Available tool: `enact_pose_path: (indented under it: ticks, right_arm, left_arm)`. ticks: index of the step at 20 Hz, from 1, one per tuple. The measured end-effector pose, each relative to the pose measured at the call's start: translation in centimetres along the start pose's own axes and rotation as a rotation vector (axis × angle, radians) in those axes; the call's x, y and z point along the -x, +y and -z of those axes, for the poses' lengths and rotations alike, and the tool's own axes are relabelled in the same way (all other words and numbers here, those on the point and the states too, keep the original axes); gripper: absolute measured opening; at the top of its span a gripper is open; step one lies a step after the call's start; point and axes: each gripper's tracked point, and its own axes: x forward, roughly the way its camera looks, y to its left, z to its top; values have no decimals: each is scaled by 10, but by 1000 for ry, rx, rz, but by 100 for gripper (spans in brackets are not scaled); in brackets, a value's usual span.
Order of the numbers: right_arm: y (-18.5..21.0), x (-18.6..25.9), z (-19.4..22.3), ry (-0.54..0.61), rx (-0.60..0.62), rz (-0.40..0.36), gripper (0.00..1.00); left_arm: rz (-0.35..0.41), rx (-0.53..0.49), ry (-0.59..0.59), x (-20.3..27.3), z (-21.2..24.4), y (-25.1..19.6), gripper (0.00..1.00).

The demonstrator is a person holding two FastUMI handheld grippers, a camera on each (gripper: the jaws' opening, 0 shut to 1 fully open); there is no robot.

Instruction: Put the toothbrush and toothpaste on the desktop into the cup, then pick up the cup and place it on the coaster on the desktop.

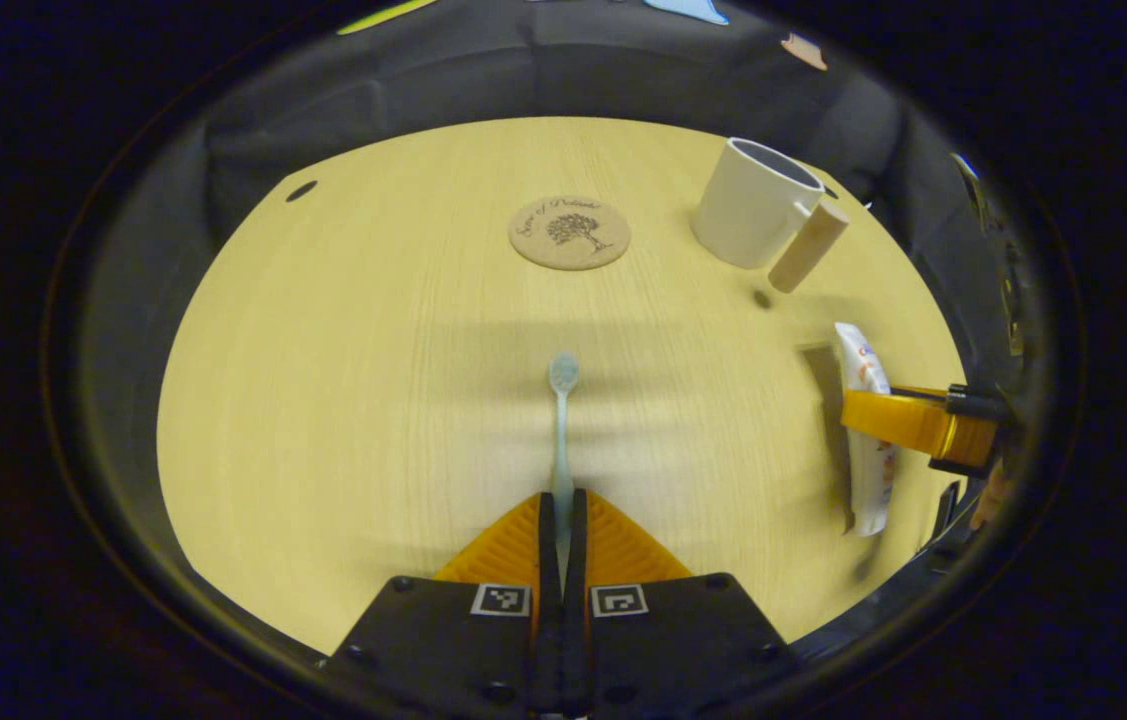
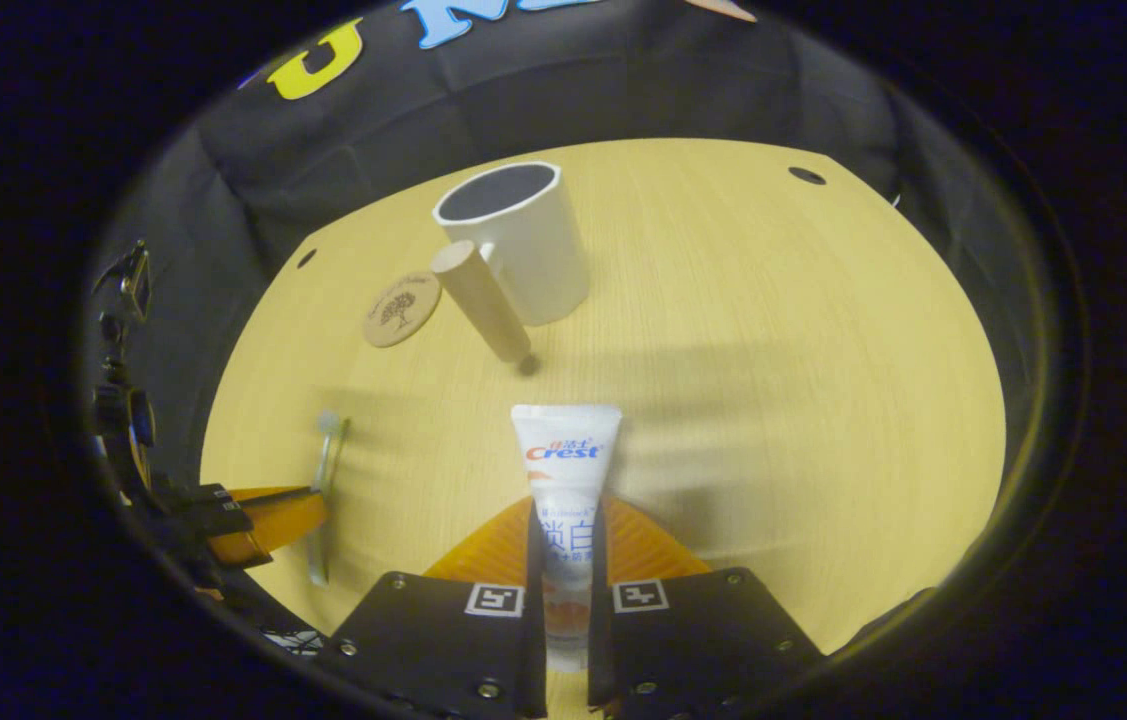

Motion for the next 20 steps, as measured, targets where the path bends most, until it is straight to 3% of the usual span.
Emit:
enact_pose_path:
  ticks: [4, 10, 20]
  right_arm:
    - [7, 17, -9, -82, 9, -30, 14]
    - [39, 46, -34, -265, 21, -119, 18]
    - [72, 90, -112, -537, 70, -182, 18]
  left_arm:
    - [18, 40, -85, 19, -8, 4, 8]
    - [28, 80, -203, 46, -24, 9, 8]
    - [38, 124, -421, 89, -68, 9, 8]
